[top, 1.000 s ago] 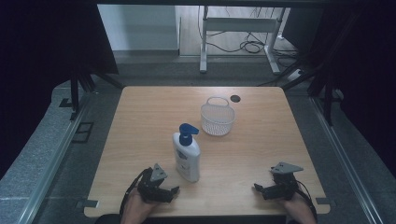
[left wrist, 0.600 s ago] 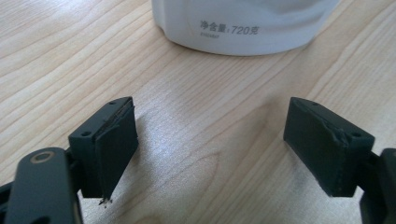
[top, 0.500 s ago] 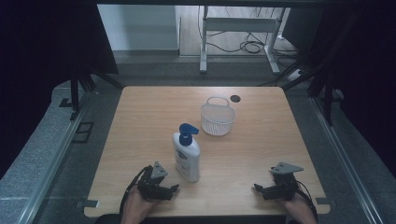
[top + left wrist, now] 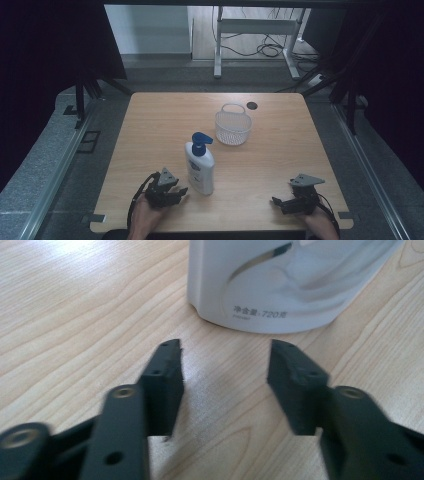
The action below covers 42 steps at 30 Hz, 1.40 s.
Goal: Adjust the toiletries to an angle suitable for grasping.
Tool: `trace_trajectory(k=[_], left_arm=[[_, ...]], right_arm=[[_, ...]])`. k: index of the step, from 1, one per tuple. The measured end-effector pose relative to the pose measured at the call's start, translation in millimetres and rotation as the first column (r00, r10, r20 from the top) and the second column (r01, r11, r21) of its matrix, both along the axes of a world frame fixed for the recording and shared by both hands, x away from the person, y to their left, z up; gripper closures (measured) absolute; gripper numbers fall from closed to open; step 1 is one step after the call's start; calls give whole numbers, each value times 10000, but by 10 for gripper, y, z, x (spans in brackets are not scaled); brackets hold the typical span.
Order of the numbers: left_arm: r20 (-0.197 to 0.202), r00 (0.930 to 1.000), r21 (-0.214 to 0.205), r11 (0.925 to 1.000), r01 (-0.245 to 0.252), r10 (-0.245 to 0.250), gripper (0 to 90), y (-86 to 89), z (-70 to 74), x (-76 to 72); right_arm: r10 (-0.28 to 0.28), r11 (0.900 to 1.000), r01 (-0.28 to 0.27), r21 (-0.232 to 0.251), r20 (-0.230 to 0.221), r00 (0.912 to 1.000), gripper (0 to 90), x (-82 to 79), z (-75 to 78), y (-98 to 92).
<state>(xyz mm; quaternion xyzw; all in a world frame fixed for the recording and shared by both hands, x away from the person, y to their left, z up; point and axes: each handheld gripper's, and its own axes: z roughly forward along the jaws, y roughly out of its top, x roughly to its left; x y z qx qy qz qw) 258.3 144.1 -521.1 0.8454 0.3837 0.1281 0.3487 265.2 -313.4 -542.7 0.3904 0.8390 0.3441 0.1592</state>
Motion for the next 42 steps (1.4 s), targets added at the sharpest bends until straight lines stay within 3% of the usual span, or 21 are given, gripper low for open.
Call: trace_trajectory(k=[12, 19, 25, 31, 42], left_arm=[[205, 9993, -346, 9989, -321, 328, 888, 48, 55, 169], [145, 9994, -224, 9993, -298, 301, 892, 14, 49, 318], [102, 9993, -380, 9986, -359, 363, 892, 12, 22, 465], [32, 10000, -464, 9989, -70, 72, 892, -26, -19, 605], [-102, 9992, -543, 9978, 391, -397, 891, -107, -35, 599]], right_arm=[[0, 10000, 0, 0, -4, 10000, 0, 0, 0, 0], [2, 10000, -2, -1, -2, 10000, 0, 0, 0, 0], [1, 10000, -1, -1, -2, 10000, 0, 0, 0, 0], [1, 10000, -1, 1, -3, 10000, 0, 0, 0, 0], [-2, 10000, 2, 1, -6, 10000, 0, 0, 0, 0]])
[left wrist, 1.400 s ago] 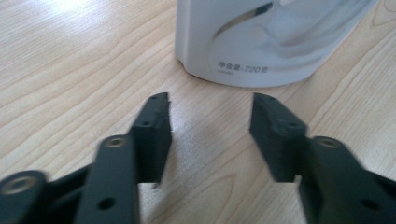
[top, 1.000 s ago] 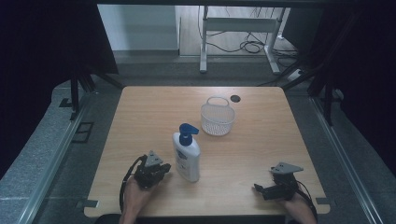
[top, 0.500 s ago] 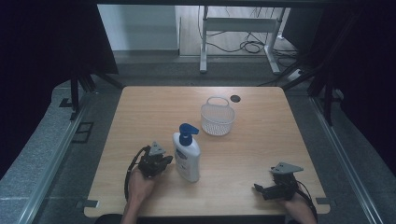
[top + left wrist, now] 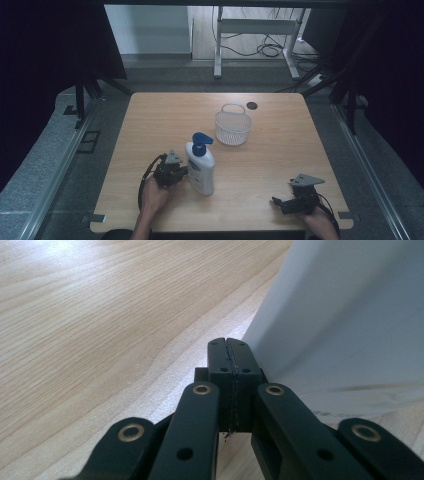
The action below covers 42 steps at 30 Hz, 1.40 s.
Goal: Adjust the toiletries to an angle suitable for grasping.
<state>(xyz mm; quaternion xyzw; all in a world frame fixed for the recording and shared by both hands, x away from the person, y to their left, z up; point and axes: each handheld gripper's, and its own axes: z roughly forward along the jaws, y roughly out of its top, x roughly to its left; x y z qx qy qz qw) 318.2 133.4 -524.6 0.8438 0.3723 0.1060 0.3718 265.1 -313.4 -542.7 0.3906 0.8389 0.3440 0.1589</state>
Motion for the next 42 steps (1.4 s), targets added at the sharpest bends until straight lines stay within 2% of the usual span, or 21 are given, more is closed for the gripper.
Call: trace_trajectory(k=[6, 16, 20, 33, 42], left_arm=[[-205, 9992, 74, 9994, 339, -337, 891, -29, -9, -16], [-311, 9965, 103, 9969, 783, -779, 891, -101, 0, -79], [-393, 9957, 4, 9965, 842, -841, 891, -128, -1, -119], [-581, 9919, 157, 9934, 1138, -1127, 891, -252, -21, -213], [-667, 9897, 78, 9918, 1272, -1264, 891, -343, -36, -255]], right_arm=[[0, 10000, 0, -1, 3, 10000, 0, 0, 0, 0], [0, 10000, 0, 0, 3, 10000, 0, 0, 0, 0], [-1, 10000, 1, 0, 2, 10000, 0, 0, 0, 0], [12, 10000, -12, -10, -6, 10000, 0, 0, 1, -1], [15, 10000, -15, -13, 5, 10000, 0, 1, 1, -2]])
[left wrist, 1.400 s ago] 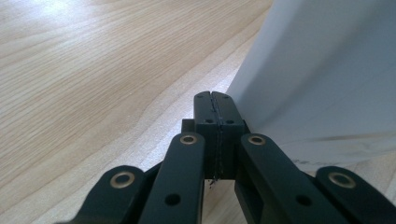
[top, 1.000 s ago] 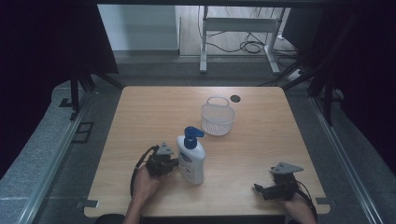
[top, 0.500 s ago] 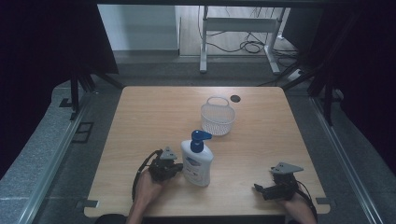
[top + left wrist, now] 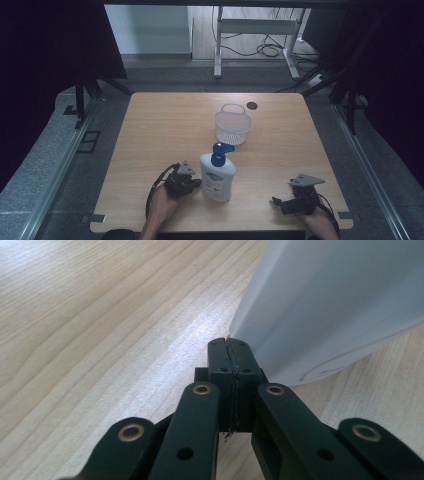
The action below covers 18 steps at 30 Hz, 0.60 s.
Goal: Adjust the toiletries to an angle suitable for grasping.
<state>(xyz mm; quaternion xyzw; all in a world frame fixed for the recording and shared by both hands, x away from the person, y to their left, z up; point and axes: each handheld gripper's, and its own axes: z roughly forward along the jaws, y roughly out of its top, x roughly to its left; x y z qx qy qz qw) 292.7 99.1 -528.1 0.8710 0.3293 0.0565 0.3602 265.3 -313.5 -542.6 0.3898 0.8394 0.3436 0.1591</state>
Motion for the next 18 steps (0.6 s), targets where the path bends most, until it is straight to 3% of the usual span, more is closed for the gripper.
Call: trace_trajectory(k=[18], left_arm=[[-33, 9997, 37, 9997, 251, -251, 891, -173, 12, -107]], right_arm=[[-7, 10000, 7, 0, 2, 10000, 0, -1, 0, 0]])
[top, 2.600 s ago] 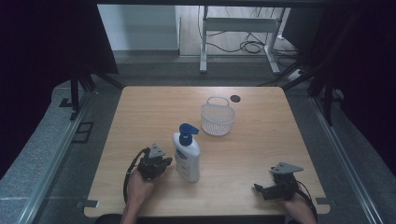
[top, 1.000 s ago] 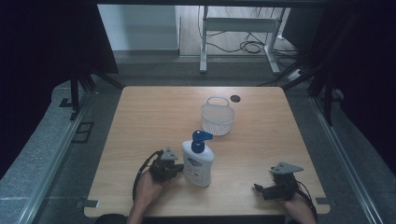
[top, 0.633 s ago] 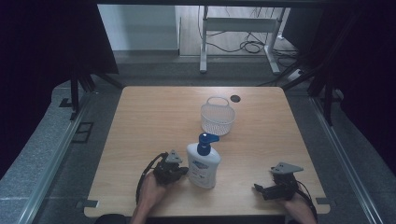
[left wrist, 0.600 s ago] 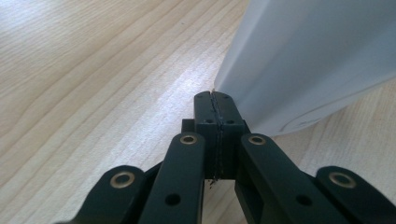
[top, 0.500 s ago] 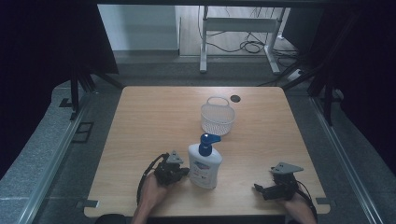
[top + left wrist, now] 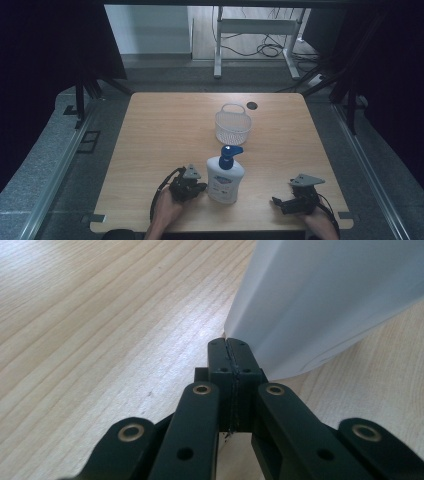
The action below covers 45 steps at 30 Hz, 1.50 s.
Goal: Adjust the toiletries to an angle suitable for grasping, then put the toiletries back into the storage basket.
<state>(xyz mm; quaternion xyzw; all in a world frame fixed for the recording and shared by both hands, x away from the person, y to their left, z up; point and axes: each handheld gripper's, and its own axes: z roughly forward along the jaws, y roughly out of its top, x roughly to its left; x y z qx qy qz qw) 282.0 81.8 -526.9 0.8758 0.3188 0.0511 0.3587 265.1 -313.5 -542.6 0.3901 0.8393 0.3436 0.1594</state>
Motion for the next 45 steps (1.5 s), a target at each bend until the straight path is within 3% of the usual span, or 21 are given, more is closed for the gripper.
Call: trace_trajectory(k=[25, 33, 37, 39, 43, 45], left_arm=[[123, 9985, 115, 9985, 536, -537, 890, -381, 38, -96], [353, 9982, 286, 9985, 476, -486, 856, -355, 59, -97], [583, 9980, 309, 9992, 234, -252, 767, -302, 72, -97], [652, 9978, 313, 9995, 107, -127, 653, -284, 75, -100], [605, 9982, 342, 9994, -39, 18, 509, -226, 75, -102], [602, 9982, 315, 9995, -79, 60, 483, -213, 71, -103]], right_arm=[[-5, 10000, 5, 5, 1, 10000, 0, 0, 0, 0], [-19, 10000, 19, -1, 6, 10000, 0, -3, 1, 0], [-13, 10000, 13, 1, 3, 10000, 0, -3, 1, 1], [12, 10000, -12, 9, -12, 10000, 0, -5, 1, 0], [37, 10000, -37, 24, -19, 10000, 0, -4, 2, -2], [59, 10000, -59, 26, -21, 10000, 0, -4, 2, -2]])
